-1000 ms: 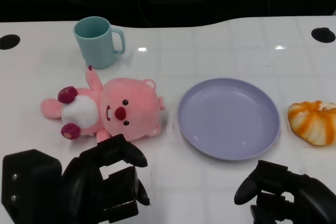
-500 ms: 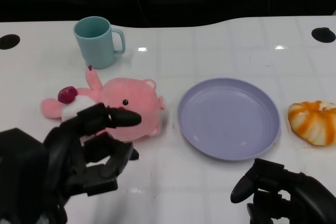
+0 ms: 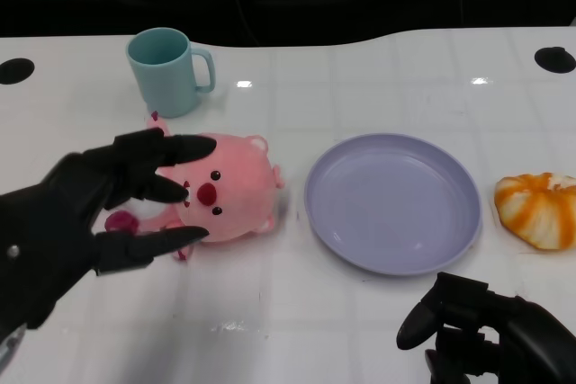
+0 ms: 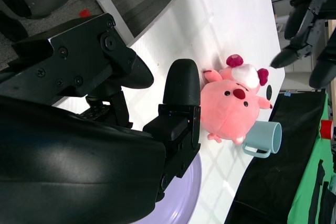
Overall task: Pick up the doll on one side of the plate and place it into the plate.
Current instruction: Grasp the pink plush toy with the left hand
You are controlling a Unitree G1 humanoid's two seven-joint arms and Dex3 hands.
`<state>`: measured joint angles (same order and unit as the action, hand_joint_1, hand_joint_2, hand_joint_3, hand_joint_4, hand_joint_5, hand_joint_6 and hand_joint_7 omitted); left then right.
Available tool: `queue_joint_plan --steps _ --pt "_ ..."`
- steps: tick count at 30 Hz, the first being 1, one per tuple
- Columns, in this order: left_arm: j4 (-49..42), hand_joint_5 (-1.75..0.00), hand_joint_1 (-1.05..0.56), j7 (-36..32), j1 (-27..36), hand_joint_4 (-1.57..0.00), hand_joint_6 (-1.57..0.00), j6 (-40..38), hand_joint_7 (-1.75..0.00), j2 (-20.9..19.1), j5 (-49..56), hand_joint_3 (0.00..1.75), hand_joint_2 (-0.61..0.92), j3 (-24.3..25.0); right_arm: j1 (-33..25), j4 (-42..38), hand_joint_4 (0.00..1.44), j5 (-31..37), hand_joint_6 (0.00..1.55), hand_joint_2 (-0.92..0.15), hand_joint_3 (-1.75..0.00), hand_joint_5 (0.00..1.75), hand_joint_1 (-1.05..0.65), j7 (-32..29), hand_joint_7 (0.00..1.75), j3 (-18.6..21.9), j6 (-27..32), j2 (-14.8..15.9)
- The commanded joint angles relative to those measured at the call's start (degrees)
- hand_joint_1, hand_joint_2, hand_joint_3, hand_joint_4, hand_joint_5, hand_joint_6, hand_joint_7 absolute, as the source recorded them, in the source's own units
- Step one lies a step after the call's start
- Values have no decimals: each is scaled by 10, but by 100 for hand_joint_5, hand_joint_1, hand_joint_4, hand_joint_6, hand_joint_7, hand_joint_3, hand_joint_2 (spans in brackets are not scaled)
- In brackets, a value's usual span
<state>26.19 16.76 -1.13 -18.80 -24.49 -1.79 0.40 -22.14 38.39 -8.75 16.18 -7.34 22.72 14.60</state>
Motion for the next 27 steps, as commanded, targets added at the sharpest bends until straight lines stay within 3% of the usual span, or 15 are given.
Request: queue_joint_plan --steps 1,10,15,27 --pt "-14 -88 -42 8 -29 -8 -40 10 -11 -43 62 2 90 -15 -2 0 65 -1 51 -62 -113 175 -3 3 139 5 -1 7" --pt "-34 -55 -50 14 -91 -9 -34 -6 0 -98 235 0 87 -82 -5 -1 65 -2 51 -63 -112 175 -3 3 139 7 -2 4" --pt "-68 -39 -53 65 -144 0 -23 -31 -1 -122 318 0 87 -133 -7 0 64 -3 51 -64 -112 175 -2 4 139 10 -2 5" --pt "-183 -23 -57 127 -241 -1 -19 -38 -1 -103 446 0 83 -216 -14 8 65 -4 50 -64 -111 175 -3 1 140 9 3 3"
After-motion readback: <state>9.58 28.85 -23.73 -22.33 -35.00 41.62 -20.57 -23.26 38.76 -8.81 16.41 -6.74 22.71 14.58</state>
